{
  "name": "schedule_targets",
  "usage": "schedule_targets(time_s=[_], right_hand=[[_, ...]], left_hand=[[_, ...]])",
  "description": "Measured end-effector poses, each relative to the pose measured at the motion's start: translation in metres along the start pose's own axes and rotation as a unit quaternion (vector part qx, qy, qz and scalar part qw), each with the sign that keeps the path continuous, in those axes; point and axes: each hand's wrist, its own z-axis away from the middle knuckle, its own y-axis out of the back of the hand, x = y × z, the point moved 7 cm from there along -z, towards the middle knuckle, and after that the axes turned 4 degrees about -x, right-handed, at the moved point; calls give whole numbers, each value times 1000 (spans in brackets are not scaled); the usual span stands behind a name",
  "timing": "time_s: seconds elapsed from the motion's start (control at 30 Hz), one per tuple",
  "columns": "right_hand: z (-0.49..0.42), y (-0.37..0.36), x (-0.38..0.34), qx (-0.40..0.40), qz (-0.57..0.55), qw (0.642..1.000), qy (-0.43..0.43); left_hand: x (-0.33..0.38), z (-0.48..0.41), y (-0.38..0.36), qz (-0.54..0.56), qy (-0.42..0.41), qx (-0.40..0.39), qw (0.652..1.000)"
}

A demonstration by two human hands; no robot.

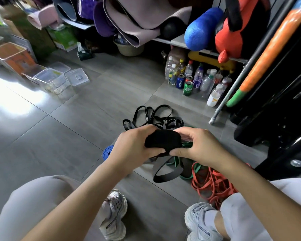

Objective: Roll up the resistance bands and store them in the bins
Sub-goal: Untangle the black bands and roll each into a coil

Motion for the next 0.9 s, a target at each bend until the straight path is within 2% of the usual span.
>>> schedule_targets(time_s=[0.13, 0.23, 0.33, 0.63, 0.77, 0.83, 0.87, 0.9], right_hand=[[1, 7, 1, 13, -110, 994, 18], [3, 15, -9, 28, -139, 989, 51], [7, 18, -21, 65, -144, 984, 82], [12, 26, -26, 80, -136, 982, 100], [8, 14, -19, 37, -165, 983, 75], [8, 6, -15, 40, -196, 977, 68], [9, 5, -13, 44, -208, 975, 67], [9, 5, -11, 49, -210, 974, 66]], left_hand=[[-11, 0, 6, 207, 38, 13, 978], [-12, 0, 10, 351, 32, 43, 935], [-16, 2, 12, 439, 28, 61, 896], [-13, 1, 5, 529, 9, 17, 849], [-14, 0, -5, 602, 12, -9, 798], [-10, 0, -7, 635, 6, -30, 772], [-8, 0, -8, 642, 12, -39, 766], [-6, 0, -10, 625, 25, -43, 779]])
